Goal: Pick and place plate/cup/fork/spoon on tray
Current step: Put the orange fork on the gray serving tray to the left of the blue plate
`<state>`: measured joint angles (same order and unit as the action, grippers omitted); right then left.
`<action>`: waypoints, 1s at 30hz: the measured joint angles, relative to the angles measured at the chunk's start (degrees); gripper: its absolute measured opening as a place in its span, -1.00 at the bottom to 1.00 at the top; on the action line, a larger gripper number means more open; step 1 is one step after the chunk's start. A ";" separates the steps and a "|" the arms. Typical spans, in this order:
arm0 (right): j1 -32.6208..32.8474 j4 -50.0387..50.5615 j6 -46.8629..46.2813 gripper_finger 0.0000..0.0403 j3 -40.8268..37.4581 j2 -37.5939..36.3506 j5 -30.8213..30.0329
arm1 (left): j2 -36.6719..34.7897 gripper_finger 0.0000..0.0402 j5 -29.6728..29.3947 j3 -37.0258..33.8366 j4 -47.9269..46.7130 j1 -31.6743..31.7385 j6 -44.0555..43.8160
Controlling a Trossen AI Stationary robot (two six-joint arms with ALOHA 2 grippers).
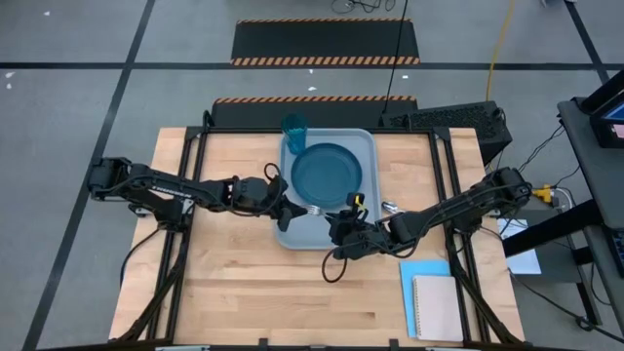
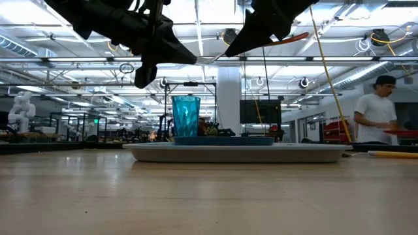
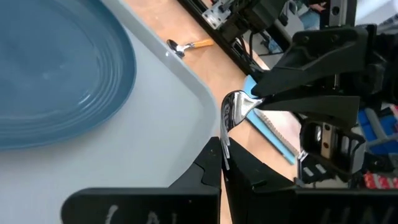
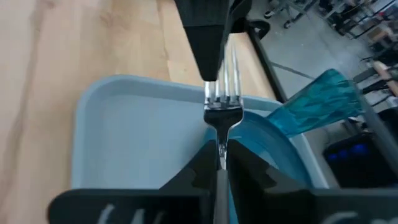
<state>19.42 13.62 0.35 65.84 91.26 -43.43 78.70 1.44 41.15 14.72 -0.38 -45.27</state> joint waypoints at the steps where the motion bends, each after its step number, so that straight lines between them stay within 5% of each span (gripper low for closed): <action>1: 0.00 0.01 0.30 -0.92 0.00 0.00 -0.32 | 0.00 -1.00 -0.01 0.00 0.02 0.00 -0.42; 21: -0.22 -5.85 4.64 -0.97 -3.37 0.00 -0.35 | 0.11 -0.96 -0.25 -0.07 -0.27 0.00 -1.12; 30: -0.37 -5.76 3.72 -0.98 -3.37 -0.02 -0.14 | 0.09 -0.69 -4.66 -0.13 1.84 -1.63 16.04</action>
<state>19.05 7.86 4.08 62.48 91.24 -43.57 78.78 -3.22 41.01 16.56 -2.02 -29.23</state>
